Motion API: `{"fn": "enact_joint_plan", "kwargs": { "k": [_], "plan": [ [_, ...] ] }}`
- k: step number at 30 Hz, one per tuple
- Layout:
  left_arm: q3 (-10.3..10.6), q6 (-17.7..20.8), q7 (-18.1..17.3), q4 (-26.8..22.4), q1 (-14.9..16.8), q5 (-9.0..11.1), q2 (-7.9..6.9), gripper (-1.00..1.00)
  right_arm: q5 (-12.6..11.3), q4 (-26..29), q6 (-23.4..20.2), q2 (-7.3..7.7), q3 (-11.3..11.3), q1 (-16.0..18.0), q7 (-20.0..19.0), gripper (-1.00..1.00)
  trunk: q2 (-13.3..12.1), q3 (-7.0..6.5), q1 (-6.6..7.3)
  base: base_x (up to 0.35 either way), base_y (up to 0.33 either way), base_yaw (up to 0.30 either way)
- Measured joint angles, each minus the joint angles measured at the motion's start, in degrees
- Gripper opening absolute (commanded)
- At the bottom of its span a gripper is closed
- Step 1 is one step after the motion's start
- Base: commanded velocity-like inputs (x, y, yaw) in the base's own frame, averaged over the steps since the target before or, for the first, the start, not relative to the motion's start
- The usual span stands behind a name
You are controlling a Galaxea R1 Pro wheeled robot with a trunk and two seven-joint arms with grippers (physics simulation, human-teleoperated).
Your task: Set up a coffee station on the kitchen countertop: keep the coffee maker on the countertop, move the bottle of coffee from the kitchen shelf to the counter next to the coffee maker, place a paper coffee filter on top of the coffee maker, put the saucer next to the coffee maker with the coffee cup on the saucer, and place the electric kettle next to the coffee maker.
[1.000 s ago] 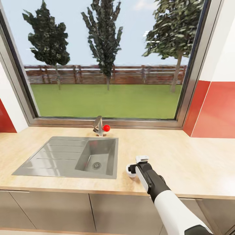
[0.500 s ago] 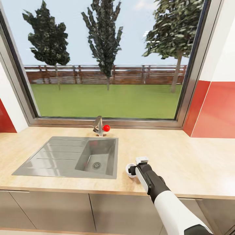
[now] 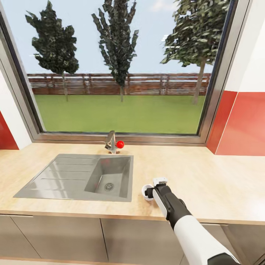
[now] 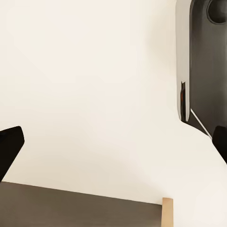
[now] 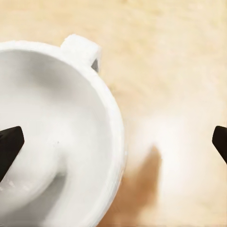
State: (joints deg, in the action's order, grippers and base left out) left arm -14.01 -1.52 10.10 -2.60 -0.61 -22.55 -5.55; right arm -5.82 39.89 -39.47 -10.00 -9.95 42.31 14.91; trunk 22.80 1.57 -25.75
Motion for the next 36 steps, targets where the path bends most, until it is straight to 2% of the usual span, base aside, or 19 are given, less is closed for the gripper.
{"fn": "enact_joint_plan", "kwargs": {
  "k": [9,10,18,36],
  "plan": [
    [0.0,0.0,0.0,0.0,0.0,0.0,0.0,1.0,-0.1,-2.3,0.1,0.0,0.0,0.0,-0.1,1.0,0.0,0.0,0.0,0.0,0.0,0.0],
    [0.0,0.0,0.0,0.0,0.0,0.0,0.0,1.0,-0.1,-2.4,0.1,0.0,0.0,0.0,-0.1,-1.0,0.0,0.0,0.0,0.0,0.0,0.0],
    [0.0,0.0,0.0,0.0,0.0,0.0,0.01,1.0,0.8,-1.8,-0.1,0.0,0.0,0.0,0.0,-1.0,0.0,-0.01,0.01,0.0,0.0,0.0],
    [0.0,0.0,0.0,0.0,0.0,0.0,0.0,1.0,0.8,-1.8,-0.1,0.0,0.0,0.0,0.0,-1.0,0.0,-0.01,0.01,0.0,0.0,0.0]
  ]
}}
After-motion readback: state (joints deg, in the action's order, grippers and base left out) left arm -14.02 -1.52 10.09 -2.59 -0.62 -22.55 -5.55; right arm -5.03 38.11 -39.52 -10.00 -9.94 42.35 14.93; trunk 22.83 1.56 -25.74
